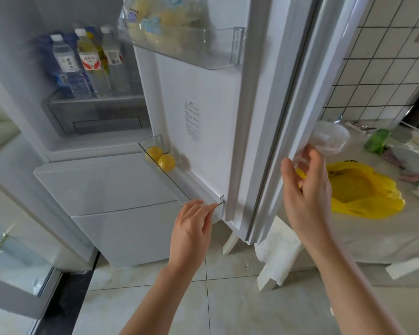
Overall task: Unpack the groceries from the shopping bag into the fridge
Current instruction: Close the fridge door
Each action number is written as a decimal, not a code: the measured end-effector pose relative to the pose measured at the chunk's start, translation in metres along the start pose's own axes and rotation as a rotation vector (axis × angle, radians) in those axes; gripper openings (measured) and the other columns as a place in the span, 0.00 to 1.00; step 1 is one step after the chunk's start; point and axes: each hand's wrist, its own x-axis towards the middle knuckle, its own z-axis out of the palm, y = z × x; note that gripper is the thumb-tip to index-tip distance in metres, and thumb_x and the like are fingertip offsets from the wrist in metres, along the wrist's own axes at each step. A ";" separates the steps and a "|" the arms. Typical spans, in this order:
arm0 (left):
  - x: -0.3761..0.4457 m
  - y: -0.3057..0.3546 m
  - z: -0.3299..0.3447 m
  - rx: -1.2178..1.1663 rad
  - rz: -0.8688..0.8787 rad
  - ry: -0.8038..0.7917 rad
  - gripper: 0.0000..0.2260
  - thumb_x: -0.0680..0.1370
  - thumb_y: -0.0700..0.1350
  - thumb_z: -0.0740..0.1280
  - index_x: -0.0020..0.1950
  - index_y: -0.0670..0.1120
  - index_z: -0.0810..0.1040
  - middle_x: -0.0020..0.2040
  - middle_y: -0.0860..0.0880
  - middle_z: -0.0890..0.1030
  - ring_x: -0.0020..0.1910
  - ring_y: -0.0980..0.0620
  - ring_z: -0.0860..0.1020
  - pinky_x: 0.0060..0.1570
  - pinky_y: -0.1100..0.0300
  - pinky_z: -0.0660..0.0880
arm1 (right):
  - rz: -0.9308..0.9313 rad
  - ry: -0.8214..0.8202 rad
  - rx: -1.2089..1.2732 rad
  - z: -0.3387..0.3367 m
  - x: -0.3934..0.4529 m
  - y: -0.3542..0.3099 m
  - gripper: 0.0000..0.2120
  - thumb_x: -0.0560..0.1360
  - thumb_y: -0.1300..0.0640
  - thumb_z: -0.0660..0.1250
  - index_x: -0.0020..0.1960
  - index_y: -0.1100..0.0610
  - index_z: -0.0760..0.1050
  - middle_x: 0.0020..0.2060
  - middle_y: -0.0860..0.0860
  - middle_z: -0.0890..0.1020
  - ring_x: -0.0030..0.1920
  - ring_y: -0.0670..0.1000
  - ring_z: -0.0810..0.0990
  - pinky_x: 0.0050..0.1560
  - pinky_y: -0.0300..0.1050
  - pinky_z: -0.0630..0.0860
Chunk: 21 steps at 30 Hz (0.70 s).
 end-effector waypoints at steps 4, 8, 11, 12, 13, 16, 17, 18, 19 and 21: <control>-0.011 -0.009 -0.021 -0.021 -0.072 0.008 0.08 0.77 0.37 0.68 0.54 0.46 0.82 0.49 0.53 0.82 0.62 0.53 0.75 0.56 0.51 0.76 | -0.082 -0.031 0.107 0.006 -0.008 -0.014 0.12 0.79 0.55 0.62 0.57 0.61 0.69 0.44 0.45 0.77 0.42 0.42 0.76 0.39 0.29 0.69; -0.020 -0.019 -0.048 -0.064 -0.197 0.008 0.09 0.76 0.39 0.69 0.55 0.49 0.81 0.54 0.57 0.79 0.67 0.55 0.72 0.64 0.47 0.72 | -0.118 -0.086 0.186 0.018 -0.024 -0.029 0.14 0.77 0.52 0.65 0.56 0.60 0.70 0.46 0.48 0.79 0.45 0.45 0.78 0.39 0.34 0.75; -0.024 -0.016 -0.070 -0.082 -0.259 0.033 0.12 0.77 0.41 0.69 0.60 0.49 0.80 0.58 0.58 0.77 0.67 0.55 0.72 0.66 0.47 0.70 | -0.097 -0.187 0.275 0.029 -0.038 -0.045 0.19 0.74 0.47 0.66 0.58 0.57 0.70 0.49 0.50 0.80 0.49 0.47 0.80 0.42 0.39 0.78; -0.025 -0.014 -0.078 -0.101 -0.267 0.037 0.14 0.77 0.42 0.69 0.62 0.49 0.78 0.60 0.58 0.76 0.67 0.55 0.72 0.68 0.51 0.69 | -0.092 -0.226 0.303 0.032 -0.043 -0.051 0.19 0.74 0.47 0.66 0.59 0.57 0.70 0.51 0.50 0.80 0.51 0.48 0.80 0.43 0.39 0.79; -0.026 -0.011 -0.086 -0.126 -0.268 0.038 0.17 0.77 0.43 0.70 0.65 0.50 0.76 0.63 0.59 0.76 0.67 0.57 0.72 0.69 0.57 0.68 | -0.093 -0.260 0.328 0.036 -0.047 -0.057 0.20 0.73 0.46 0.66 0.60 0.56 0.70 0.52 0.51 0.80 0.52 0.48 0.80 0.44 0.39 0.79; -0.030 -0.002 -0.108 -0.208 -0.290 0.070 0.23 0.77 0.46 0.69 0.71 0.52 0.70 0.69 0.60 0.72 0.69 0.66 0.67 0.65 0.75 0.61 | -0.115 -0.356 0.401 0.048 -0.057 -0.075 0.20 0.74 0.46 0.65 0.63 0.53 0.69 0.58 0.52 0.78 0.58 0.48 0.78 0.49 0.41 0.79; -0.033 -0.001 -0.115 -0.232 -0.296 0.096 0.24 0.77 0.45 0.69 0.72 0.52 0.69 0.70 0.60 0.71 0.70 0.67 0.65 0.66 0.75 0.60 | -0.112 -0.392 0.423 0.053 -0.060 -0.080 0.21 0.75 0.46 0.64 0.64 0.53 0.68 0.60 0.52 0.77 0.60 0.49 0.77 0.51 0.45 0.79; -0.035 0.000 -0.122 -0.256 -0.295 0.125 0.24 0.78 0.45 0.68 0.73 0.52 0.68 0.70 0.60 0.70 0.70 0.67 0.65 0.67 0.73 0.60 | -0.102 -0.426 0.446 0.059 -0.063 -0.085 0.23 0.75 0.46 0.64 0.66 0.53 0.67 0.62 0.52 0.76 0.63 0.50 0.75 0.53 0.49 0.79; -0.038 -0.001 -0.129 -0.280 -0.292 0.154 0.24 0.78 0.45 0.67 0.73 0.52 0.67 0.71 0.59 0.70 0.71 0.65 0.65 0.68 0.70 0.61 | -0.095 -0.455 0.464 0.066 -0.065 -0.090 0.24 0.75 0.46 0.64 0.68 0.52 0.66 0.63 0.51 0.74 0.65 0.51 0.74 0.54 0.52 0.79; -0.042 -0.004 -0.143 -0.329 -0.294 0.194 0.24 0.78 0.47 0.65 0.74 0.52 0.66 0.72 0.60 0.69 0.72 0.63 0.65 0.70 0.64 0.63 | -0.104 -0.502 0.471 0.080 -0.071 -0.102 0.26 0.75 0.46 0.64 0.70 0.52 0.64 0.66 0.49 0.72 0.67 0.51 0.71 0.57 0.55 0.78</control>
